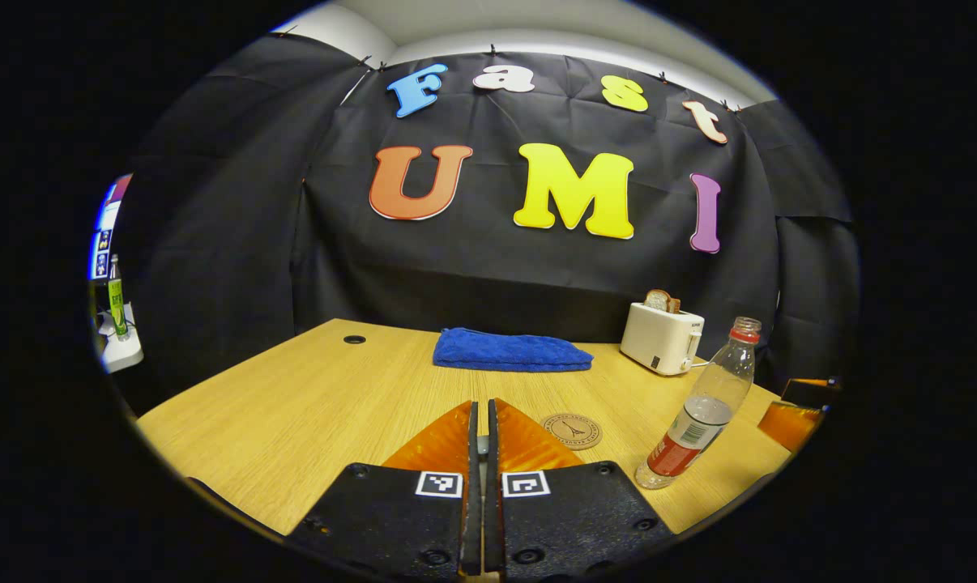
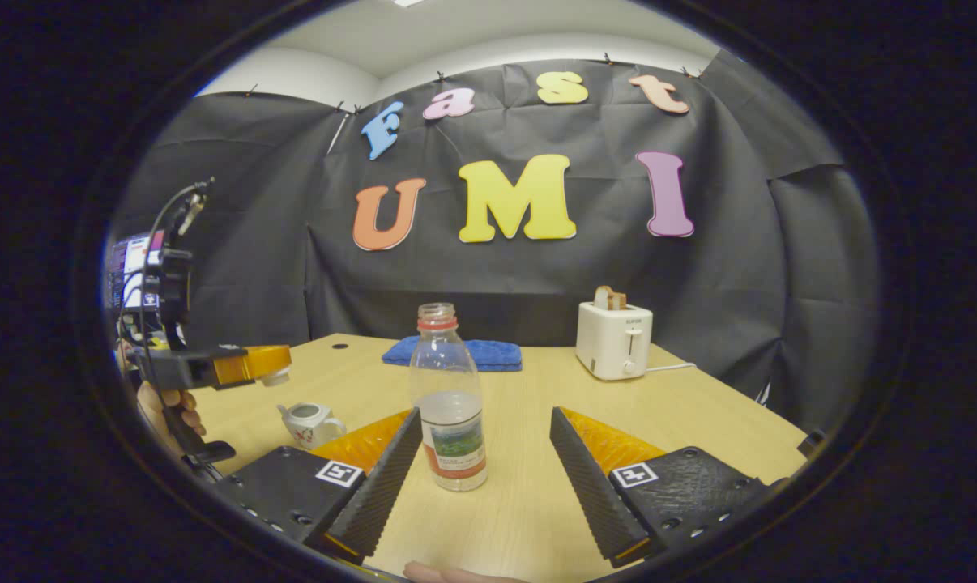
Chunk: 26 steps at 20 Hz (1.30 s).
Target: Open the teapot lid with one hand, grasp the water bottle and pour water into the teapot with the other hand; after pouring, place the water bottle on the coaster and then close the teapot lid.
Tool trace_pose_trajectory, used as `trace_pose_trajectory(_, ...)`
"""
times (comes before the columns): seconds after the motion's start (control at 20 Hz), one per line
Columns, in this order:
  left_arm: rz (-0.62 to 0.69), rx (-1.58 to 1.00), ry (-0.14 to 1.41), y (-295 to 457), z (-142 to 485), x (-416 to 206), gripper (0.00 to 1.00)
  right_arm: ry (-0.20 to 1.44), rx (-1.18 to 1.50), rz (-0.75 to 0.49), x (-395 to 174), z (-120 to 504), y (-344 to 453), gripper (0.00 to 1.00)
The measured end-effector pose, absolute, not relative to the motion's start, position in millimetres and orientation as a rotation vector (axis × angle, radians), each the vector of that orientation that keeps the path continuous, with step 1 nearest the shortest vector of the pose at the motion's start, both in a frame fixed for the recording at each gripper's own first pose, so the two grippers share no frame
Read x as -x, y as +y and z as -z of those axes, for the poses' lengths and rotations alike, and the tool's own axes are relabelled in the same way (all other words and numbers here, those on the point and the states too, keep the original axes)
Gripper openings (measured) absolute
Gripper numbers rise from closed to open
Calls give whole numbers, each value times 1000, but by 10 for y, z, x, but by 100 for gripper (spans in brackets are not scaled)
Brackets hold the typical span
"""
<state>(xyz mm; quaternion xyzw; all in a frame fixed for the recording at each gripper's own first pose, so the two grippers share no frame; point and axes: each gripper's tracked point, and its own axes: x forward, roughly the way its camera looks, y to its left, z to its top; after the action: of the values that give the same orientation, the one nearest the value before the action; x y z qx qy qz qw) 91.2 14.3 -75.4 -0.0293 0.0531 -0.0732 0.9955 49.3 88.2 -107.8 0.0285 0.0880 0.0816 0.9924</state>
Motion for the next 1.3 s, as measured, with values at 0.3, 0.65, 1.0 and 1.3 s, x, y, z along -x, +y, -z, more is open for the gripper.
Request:
trace_pose_trajectory(0.3,112,-10,129,300,540,-678,4,199,-76,-191,-677,1318,1124,98)
trace_pose_trajectory(0.65,96,-35,101,406,270,-435,4,195,-18,-154,-1014,1357,1312,95)
trace_pose_trajectory(1.0,66,-24,132,640,319,-463,4,173,35,-83,-1190,1330,1345,92)
trace_pose_trajectory(1.3,60,-30,129,724,267,-427,4,199,58,-91,-1139,1248,1390,75)
